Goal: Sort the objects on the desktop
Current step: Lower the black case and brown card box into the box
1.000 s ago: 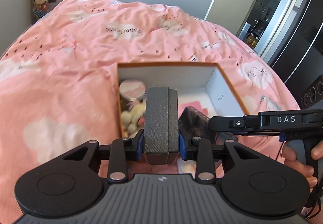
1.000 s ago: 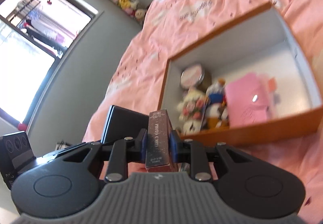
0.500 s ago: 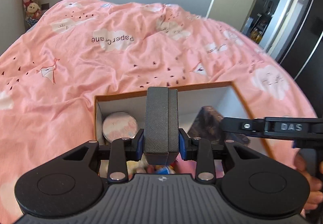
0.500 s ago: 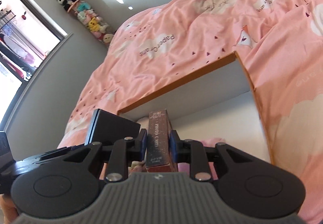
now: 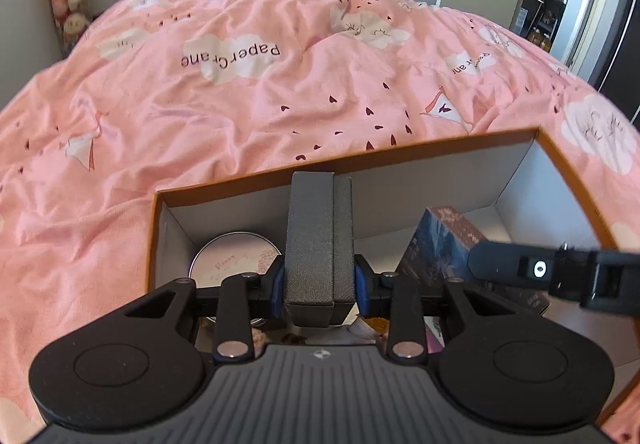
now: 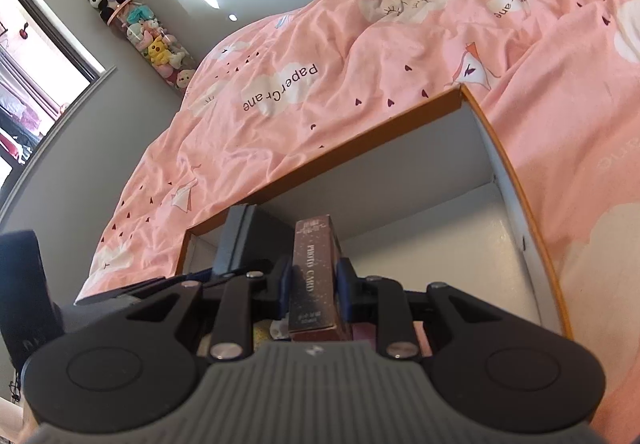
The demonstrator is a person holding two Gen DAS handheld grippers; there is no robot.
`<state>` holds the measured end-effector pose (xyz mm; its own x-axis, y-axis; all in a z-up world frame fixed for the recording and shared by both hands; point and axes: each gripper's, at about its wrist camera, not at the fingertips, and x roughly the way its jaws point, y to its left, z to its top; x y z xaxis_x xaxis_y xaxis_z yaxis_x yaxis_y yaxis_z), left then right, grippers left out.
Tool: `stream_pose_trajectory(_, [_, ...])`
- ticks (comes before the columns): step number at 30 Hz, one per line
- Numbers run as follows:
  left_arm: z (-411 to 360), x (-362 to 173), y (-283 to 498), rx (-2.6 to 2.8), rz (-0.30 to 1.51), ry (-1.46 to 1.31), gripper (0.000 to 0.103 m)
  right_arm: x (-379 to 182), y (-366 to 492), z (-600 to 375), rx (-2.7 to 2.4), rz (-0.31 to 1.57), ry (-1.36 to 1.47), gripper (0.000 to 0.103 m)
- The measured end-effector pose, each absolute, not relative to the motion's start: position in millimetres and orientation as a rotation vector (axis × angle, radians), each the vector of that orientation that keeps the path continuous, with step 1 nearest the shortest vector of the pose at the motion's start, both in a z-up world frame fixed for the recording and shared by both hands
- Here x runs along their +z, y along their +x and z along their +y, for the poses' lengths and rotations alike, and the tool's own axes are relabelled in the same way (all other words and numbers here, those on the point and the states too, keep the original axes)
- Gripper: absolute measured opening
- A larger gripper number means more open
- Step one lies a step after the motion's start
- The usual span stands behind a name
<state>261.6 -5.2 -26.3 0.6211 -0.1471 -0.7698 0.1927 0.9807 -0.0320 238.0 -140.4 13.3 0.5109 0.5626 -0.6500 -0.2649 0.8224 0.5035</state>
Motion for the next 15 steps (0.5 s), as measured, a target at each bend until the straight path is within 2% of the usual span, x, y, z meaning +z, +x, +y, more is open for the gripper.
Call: stream_pose_trajectory(15, [-11.7,-57.5,276.1,-0.153,1.01,0.021,0.039,6.4,234.4,-120.3,0.481,0.886,0.323,0.027])
